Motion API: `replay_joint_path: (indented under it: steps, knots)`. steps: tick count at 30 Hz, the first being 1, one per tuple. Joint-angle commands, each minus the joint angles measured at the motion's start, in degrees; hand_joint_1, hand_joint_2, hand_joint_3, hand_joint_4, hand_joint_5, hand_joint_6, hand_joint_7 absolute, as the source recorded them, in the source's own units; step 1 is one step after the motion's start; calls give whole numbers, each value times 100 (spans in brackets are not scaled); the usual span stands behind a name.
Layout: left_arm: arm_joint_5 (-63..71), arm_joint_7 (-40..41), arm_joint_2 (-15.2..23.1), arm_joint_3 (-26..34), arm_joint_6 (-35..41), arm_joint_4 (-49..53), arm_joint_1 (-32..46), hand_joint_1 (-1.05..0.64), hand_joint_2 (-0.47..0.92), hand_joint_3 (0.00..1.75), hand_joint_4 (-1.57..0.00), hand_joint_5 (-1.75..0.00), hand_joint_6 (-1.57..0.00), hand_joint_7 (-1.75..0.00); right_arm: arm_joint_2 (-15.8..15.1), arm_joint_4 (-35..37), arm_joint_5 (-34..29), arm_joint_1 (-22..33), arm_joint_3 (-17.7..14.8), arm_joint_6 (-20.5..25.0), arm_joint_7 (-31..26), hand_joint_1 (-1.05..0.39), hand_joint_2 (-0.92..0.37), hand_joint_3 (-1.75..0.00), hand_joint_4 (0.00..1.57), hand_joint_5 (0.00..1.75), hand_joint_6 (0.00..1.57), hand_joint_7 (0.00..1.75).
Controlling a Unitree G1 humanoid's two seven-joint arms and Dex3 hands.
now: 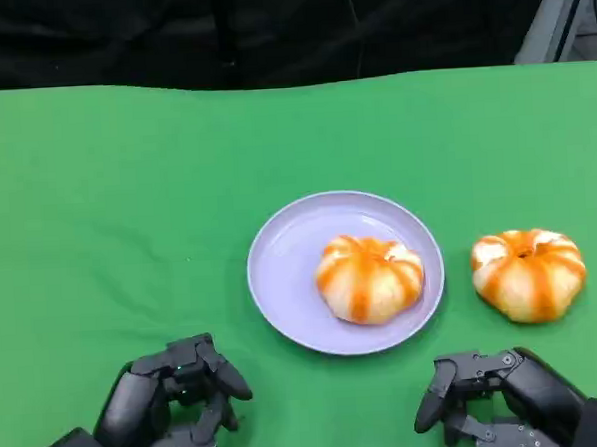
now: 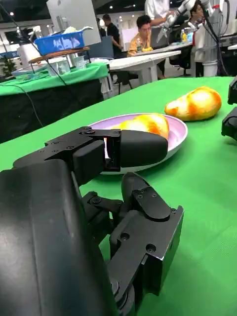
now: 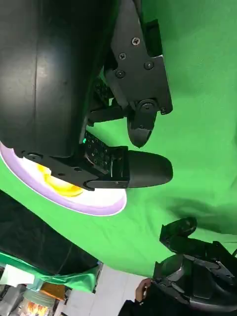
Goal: Grasp the bread from the table and place it into the plate.
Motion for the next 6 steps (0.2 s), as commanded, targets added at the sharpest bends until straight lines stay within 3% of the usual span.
replay_joint_path:
  steps: [1,6]
  knots:
    - [-11,55,104,3,16,-53,56,-6,62,102,-80,-159,-85,-127,-103,-33,81,12,-61,-28,16,-1,-92,-48,70,150,81,99]
    - [54,131,57,-30,-2,-68,64,-4,62,102,-80,-159,-85,-127,-163,-23,60,25,-83,-117,0,1,-92,-48,71,150,81,100]
